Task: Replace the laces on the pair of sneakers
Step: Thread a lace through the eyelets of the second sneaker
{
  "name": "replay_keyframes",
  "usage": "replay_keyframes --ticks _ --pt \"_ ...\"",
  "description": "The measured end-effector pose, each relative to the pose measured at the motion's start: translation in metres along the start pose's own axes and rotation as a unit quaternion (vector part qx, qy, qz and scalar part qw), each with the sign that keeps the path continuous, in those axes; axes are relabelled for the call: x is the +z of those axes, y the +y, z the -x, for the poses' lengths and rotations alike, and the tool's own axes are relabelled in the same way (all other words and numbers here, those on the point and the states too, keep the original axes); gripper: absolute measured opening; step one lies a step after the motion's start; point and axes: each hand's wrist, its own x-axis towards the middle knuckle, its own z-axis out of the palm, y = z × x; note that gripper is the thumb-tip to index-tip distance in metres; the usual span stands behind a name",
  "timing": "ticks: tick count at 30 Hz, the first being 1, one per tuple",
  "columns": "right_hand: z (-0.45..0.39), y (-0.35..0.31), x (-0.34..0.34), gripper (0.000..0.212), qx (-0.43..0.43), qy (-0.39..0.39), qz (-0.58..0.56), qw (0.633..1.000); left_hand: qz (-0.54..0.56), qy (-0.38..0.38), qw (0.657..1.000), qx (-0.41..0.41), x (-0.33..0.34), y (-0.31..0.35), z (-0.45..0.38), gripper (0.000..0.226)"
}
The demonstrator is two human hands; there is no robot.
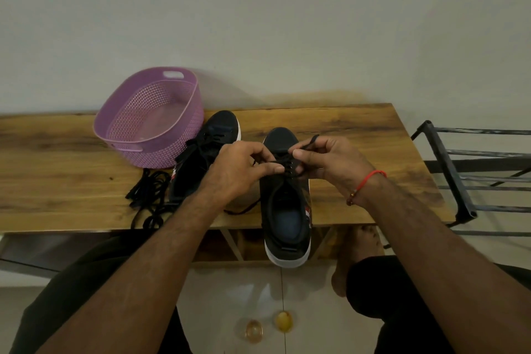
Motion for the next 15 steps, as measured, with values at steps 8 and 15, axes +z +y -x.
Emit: replay_keyframes --ticks 8,15 --pt "0.010 -0.006 -0.025 0.007 0.145 0.001 0.064 0.987 -0.094 0.060 0.993 -0.038 -0.027 -0.010 0.002 0.011" --pt "0.017 0.010 -0.008 0.010 0.198 0.032 0.005 0.980 -0.106 0.048 0.992 -0.043 -0.012 -0.009 0.009 0.043"
